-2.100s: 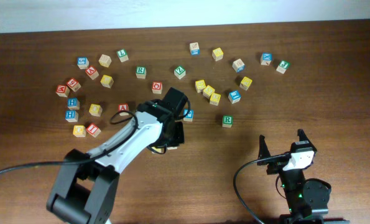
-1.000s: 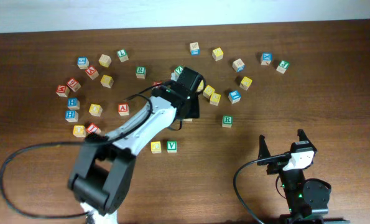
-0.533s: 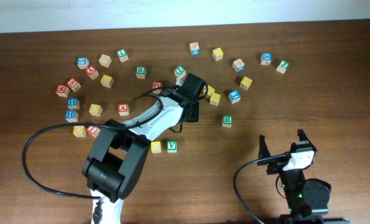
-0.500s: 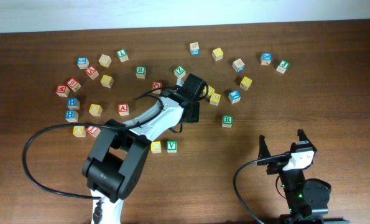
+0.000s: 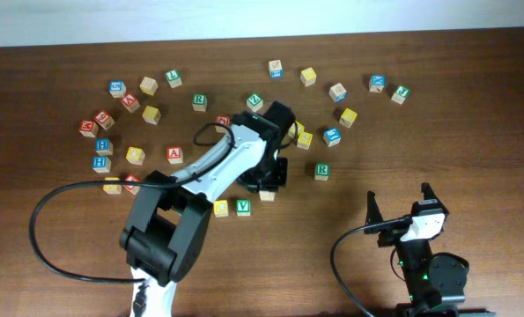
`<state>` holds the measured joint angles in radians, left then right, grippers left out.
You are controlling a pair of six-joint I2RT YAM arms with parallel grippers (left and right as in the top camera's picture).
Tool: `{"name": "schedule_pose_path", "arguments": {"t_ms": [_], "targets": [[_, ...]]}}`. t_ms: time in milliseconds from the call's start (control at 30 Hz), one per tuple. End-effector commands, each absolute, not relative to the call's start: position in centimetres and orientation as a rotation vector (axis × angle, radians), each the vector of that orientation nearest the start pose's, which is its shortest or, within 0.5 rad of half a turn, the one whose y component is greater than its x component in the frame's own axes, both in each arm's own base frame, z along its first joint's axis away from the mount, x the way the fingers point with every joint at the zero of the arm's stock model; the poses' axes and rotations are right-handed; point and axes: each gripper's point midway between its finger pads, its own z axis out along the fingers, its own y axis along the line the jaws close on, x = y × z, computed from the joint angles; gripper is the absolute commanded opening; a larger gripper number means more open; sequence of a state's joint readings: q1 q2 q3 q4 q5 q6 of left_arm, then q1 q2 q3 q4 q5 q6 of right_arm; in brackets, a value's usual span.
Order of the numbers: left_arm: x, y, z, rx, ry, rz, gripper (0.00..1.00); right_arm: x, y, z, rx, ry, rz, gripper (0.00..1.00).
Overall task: Spell out CVPR
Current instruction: 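Grasp the blue P block with the left gripper, then place the blue P block right of the V block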
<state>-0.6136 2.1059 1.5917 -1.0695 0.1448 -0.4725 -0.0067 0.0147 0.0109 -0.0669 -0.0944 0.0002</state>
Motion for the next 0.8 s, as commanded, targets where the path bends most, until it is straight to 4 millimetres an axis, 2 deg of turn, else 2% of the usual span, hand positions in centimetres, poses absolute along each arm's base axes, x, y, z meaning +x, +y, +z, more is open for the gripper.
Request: {"name": "schedule_pose_path", "arguments": {"t_ms": [0, 67, 133, 267, 500, 567, 700, 767], "targets": [[28.6, -25.9, 2.1, 0.189, 3.253, -0.123, 0.19, 24.6, 1.5, 15.7, -0.060, 1.643, 0.078, 0.98], [28.1, -24.8, 1.3, 0.086, 3.233, 0.030, 0.20, 24.6, 1.5, 15.7, -0.060, 1.643, 0.078, 0.98], [28.0, -24.4, 0.5, 0.070, 3.223, 0.050, 0.21, 24.6, 1.5, 15.7, -0.060, 1.643, 0.078, 0.98], [29.6, -23.3, 0.0, 0.060, 3.144, 0.132, 0.22, 24.6, 1.5, 15.7, -0.060, 1.643, 0.078, 0.98], [29.4, -22.6, 0.0, 0.042, 3.167, 0.153, 0.29, 24.6, 1.5, 15.7, -0.060, 1.643, 0.078, 0.98], [29.2, -22.7, 0.0, 0.041, 3.175, 0.142, 0.34, 24.6, 1.5, 15.7, -0.060, 1.643, 0.078, 0.98], [29.2, -22.7, 0.0, 0.054, 3.176, 0.139, 0.33, 24.6, 1.5, 15.7, -0.060, 1.643, 0.078, 0.98], [29.6, -22.7, 0.2, 0.070, 3.167, 0.135, 0.36, 24.6, 1.5, 15.7, -0.060, 1.643, 0.078, 0.98]]}}
